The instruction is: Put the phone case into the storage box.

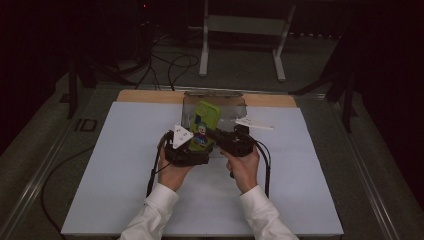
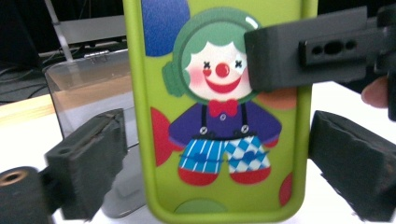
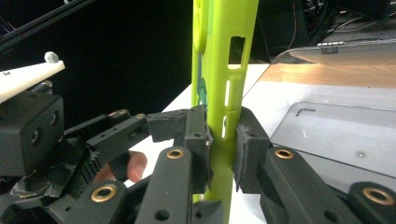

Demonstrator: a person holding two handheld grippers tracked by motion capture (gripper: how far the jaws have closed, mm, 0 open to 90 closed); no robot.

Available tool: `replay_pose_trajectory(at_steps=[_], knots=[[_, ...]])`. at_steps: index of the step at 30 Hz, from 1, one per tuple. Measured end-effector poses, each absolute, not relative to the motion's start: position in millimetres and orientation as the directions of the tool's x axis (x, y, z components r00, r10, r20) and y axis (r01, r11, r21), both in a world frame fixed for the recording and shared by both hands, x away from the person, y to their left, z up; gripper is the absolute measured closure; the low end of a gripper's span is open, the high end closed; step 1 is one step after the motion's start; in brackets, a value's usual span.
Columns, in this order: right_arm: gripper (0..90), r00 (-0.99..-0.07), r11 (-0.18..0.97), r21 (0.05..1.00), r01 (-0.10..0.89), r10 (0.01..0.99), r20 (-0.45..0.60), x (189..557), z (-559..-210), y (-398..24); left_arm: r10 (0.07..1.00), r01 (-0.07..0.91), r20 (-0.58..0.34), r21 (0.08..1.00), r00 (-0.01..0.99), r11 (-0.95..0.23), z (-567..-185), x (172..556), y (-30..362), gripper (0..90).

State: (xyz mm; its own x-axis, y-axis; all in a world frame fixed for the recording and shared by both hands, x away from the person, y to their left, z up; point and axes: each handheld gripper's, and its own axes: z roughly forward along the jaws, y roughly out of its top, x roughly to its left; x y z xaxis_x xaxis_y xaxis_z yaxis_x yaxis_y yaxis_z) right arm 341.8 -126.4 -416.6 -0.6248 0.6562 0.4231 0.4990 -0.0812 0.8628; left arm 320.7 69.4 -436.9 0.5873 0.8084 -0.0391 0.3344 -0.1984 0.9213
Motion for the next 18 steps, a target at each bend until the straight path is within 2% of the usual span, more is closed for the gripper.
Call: replay_pose_trajectory(at_steps=[2,18], knots=[[78.2,-0.624,-0.076,0.865,0.496,0.661,0.416,341,-417,-127,0.810,0.327,-0.008,0.917,0.587,-0.229,-437,320,71,0.1],[78.1,-0.628,-0.056,0.871,0.488,0.671,0.395,340,-415,-128,0.790,0.280,0.084,0.908,0.607,-0.312,-434,300,101,0.0]])
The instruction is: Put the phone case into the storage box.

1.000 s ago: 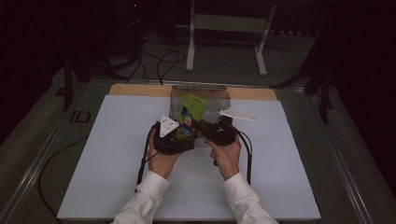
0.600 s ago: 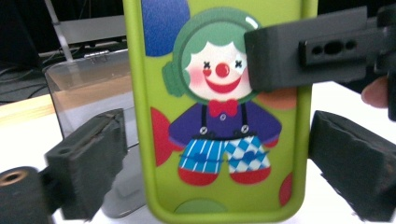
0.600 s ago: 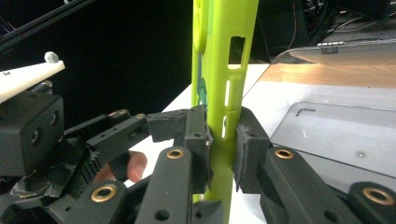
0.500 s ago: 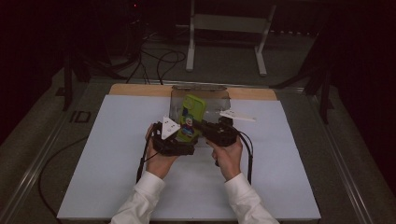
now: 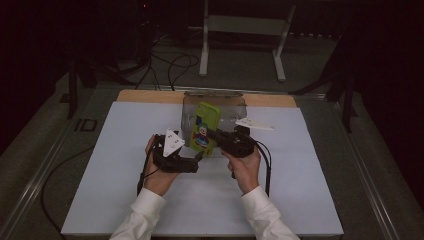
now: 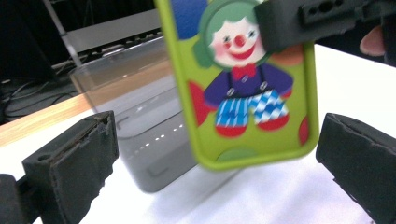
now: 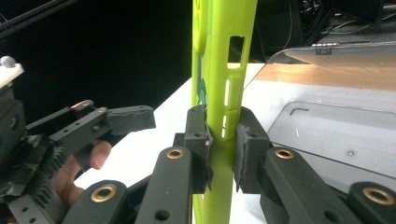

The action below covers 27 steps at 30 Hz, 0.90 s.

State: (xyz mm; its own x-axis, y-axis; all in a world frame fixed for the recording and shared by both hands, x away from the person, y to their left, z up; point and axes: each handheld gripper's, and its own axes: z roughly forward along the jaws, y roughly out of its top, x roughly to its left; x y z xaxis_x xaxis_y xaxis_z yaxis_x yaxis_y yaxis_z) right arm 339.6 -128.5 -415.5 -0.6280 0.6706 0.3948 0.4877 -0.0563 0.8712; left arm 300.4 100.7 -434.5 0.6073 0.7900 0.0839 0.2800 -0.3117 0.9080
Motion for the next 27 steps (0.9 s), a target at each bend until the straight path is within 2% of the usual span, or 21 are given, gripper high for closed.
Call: replay_pose_trajectory(at_steps=[15,27], knots=[[78.0,-0.611,-0.060,0.857,0.512,0.675,0.413,341,-405,-135,0.822,0.288,0.128,0.897,0.555,-0.335,-443,279,153,0.0],[78.0,-0.602,-0.013,0.853,0.522,0.703,0.379,346,-395,-135,0.863,0.329,0.086,0.902,0.499,-0.280,-454,265,198,0.0]])
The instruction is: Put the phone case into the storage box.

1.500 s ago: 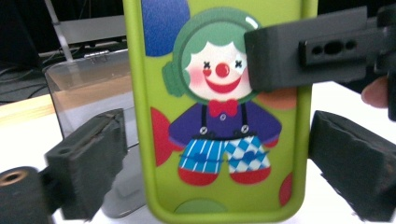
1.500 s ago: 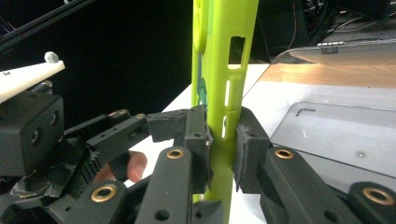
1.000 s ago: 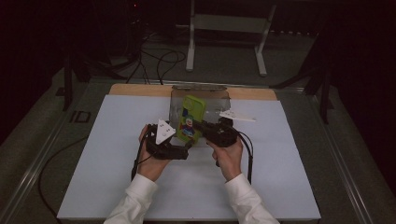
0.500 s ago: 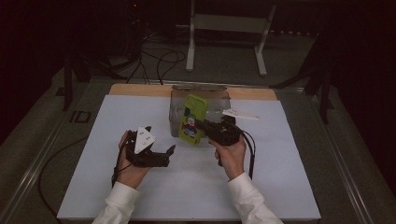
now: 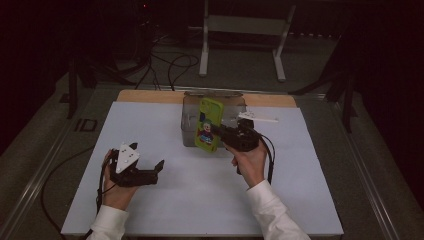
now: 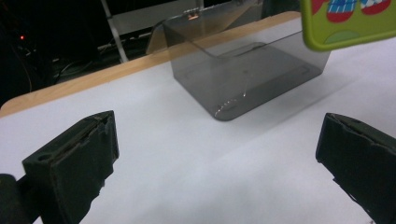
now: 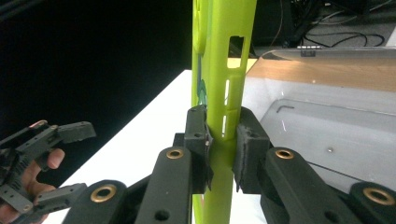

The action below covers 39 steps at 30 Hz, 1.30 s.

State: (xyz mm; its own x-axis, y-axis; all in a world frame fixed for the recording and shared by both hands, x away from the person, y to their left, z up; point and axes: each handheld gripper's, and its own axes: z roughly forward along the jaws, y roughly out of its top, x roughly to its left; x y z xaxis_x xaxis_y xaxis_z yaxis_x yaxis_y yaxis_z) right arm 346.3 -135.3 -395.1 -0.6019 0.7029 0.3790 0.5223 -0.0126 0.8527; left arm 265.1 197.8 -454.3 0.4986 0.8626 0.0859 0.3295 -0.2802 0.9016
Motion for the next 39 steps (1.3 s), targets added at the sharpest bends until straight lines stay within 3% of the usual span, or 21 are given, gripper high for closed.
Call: replay_pose_trajectory(at_steps=[21,39], knots=[[78.0,-0.564,0.094,0.795,0.600,0.754,0.336,366,-384,-140,0.879,0.359,0.055,0.899,0.475,-0.250,-486,244,233,0.0],[78.0,-0.512,0.116,0.751,0.650,0.797,0.320,389,-368,-142,0.889,0.346,0.060,0.907,0.455,-0.238,-498,235,244,0.0]])
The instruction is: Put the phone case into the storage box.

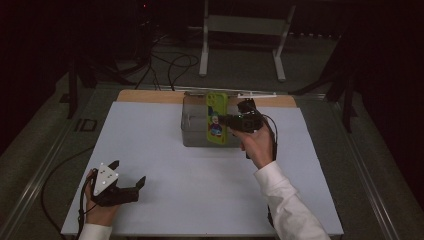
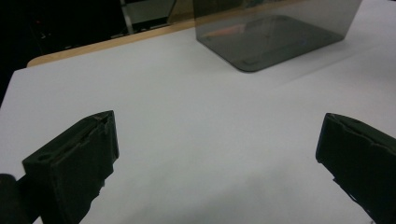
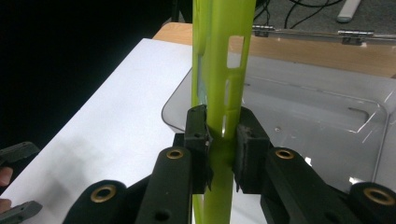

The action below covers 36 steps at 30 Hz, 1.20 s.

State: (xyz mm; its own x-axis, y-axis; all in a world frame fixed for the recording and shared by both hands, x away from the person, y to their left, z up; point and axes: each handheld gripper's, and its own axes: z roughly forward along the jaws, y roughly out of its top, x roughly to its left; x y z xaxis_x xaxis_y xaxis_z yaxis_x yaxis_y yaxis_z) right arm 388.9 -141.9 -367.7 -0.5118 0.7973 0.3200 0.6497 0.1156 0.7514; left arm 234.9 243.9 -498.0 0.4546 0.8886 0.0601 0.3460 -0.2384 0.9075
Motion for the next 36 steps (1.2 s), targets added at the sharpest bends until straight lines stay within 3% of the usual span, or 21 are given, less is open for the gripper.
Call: replay_pose_trajectory(at_steps=[36], knots=[[78.1,-0.426,0.122,0.674,0.728,0.852,0.306,447,-344,-141,0.888,0.345,0.056,0.909,0.457,-0.235,-501,237,244,0.0]])
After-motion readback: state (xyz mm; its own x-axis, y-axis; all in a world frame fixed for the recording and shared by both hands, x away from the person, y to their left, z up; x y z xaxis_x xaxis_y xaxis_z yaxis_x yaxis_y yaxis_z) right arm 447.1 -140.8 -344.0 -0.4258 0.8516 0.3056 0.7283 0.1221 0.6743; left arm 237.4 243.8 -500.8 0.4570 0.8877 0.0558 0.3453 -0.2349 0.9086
